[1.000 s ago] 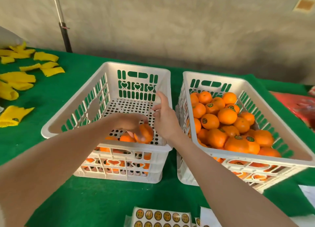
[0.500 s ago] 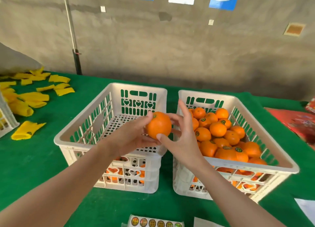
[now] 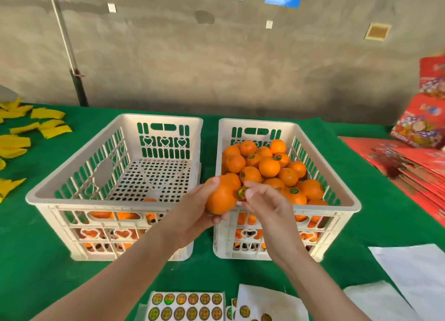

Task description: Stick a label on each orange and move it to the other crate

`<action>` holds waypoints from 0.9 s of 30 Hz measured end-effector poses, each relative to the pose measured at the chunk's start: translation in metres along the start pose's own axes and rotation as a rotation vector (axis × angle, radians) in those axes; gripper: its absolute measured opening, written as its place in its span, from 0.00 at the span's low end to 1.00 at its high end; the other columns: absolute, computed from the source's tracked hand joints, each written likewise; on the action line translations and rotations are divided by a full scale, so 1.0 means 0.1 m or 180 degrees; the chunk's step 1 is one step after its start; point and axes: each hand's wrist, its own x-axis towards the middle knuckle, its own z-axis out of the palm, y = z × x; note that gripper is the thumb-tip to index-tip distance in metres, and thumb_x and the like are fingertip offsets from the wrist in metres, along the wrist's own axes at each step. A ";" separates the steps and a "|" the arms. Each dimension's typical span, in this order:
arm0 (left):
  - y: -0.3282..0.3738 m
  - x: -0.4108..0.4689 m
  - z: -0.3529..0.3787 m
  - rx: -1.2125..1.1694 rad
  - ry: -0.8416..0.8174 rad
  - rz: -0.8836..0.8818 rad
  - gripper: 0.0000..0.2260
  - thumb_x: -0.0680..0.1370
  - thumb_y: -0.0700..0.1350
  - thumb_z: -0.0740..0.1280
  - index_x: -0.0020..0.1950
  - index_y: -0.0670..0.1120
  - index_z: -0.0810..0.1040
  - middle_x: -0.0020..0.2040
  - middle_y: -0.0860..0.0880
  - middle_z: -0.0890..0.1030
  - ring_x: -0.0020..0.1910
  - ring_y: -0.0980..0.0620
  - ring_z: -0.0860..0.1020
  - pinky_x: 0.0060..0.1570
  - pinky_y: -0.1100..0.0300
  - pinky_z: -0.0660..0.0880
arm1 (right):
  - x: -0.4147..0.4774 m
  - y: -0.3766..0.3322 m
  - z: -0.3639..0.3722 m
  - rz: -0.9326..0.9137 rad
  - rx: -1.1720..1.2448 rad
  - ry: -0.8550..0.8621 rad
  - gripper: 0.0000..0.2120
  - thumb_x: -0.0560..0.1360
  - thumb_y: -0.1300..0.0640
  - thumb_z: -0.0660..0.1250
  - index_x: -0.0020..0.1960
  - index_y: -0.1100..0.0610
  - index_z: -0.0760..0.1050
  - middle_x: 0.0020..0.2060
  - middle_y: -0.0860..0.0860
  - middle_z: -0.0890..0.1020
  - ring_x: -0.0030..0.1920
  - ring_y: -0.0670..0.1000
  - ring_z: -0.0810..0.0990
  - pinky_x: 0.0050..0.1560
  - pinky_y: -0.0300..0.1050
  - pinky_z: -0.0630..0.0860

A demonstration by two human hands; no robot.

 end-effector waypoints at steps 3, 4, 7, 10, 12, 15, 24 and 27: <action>-0.08 -0.02 0.09 0.0094 -0.0046 0.0001 0.27 0.71 0.59 0.66 0.62 0.41 0.74 0.37 0.44 0.79 0.32 0.51 0.75 0.31 0.63 0.72 | -0.07 0.00 -0.02 0.0073 -0.0212 -0.0044 0.06 0.71 0.53 0.70 0.35 0.49 0.80 0.55 0.44 0.80 0.60 0.47 0.76 0.57 0.47 0.72; -0.09 -0.02 0.11 0.0100 -0.0032 0.0006 0.27 0.71 0.58 0.66 0.62 0.40 0.74 0.38 0.43 0.79 0.32 0.51 0.75 0.31 0.62 0.72 | -0.07 0.00 -0.03 0.0056 -0.0276 -0.0057 0.08 0.72 0.55 0.70 0.35 0.49 0.79 0.56 0.45 0.79 0.59 0.46 0.76 0.54 0.44 0.72; -0.12 -0.02 0.17 0.0088 0.0020 0.0019 0.25 0.72 0.57 0.66 0.60 0.41 0.75 0.39 0.43 0.79 0.32 0.51 0.75 0.32 0.62 0.72 | -0.06 0.02 -0.07 -0.0053 -0.0587 -0.0139 0.09 0.73 0.58 0.69 0.35 0.50 0.78 0.55 0.46 0.78 0.56 0.39 0.75 0.51 0.38 0.70; -0.14 -0.03 0.21 0.0059 0.0060 -0.0007 0.23 0.72 0.56 0.65 0.60 0.42 0.76 0.40 0.43 0.80 0.32 0.50 0.75 0.33 0.61 0.71 | -0.04 0.05 -0.10 -0.0197 -0.0865 -0.0176 0.07 0.74 0.59 0.68 0.37 0.52 0.77 0.54 0.45 0.77 0.54 0.36 0.74 0.54 0.39 0.72; -0.15 -0.03 0.23 0.0049 0.0032 -0.0002 0.23 0.72 0.56 0.66 0.60 0.42 0.76 0.40 0.44 0.80 0.33 0.50 0.75 0.34 0.60 0.71 | -0.04 0.09 -0.11 -0.0466 -0.1140 -0.0149 0.07 0.74 0.61 0.69 0.38 0.53 0.77 0.52 0.45 0.76 0.54 0.37 0.74 0.53 0.38 0.73; -0.18 -0.01 0.22 0.0088 0.0041 0.0049 0.25 0.72 0.56 0.66 0.62 0.42 0.75 0.40 0.45 0.80 0.33 0.51 0.75 0.34 0.61 0.73 | -0.04 0.15 -0.12 -0.0936 -0.1441 -0.0024 0.05 0.73 0.62 0.70 0.39 0.57 0.76 0.49 0.46 0.76 0.54 0.42 0.75 0.51 0.40 0.75; -0.25 -0.01 0.18 0.0077 0.0260 -0.0015 0.26 0.67 0.57 0.69 0.60 0.45 0.76 0.45 0.42 0.82 0.39 0.46 0.77 0.43 0.53 0.74 | -0.09 0.17 -0.16 -0.0449 -0.1068 0.0011 0.18 0.69 0.47 0.73 0.54 0.45 0.68 0.49 0.40 0.78 0.49 0.41 0.77 0.45 0.36 0.76; -0.33 -0.02 0.19 -0.0050 0.0087 0.0008 0.26 0.69 0.58 0.67 0.61 0.44 0.77 0.52 0.40 0.82 0.45 0.44 0.81 0.46 0.53 0.77 | -0.18 0.23 -0.17 -0.0300 -0.0869 -0.0494 0.25 0.69 0.39 0.70 0.62 0.39 0.65 0.54 0.30 0.73 0.56 0.35 0.73 0.49 0.30 0.73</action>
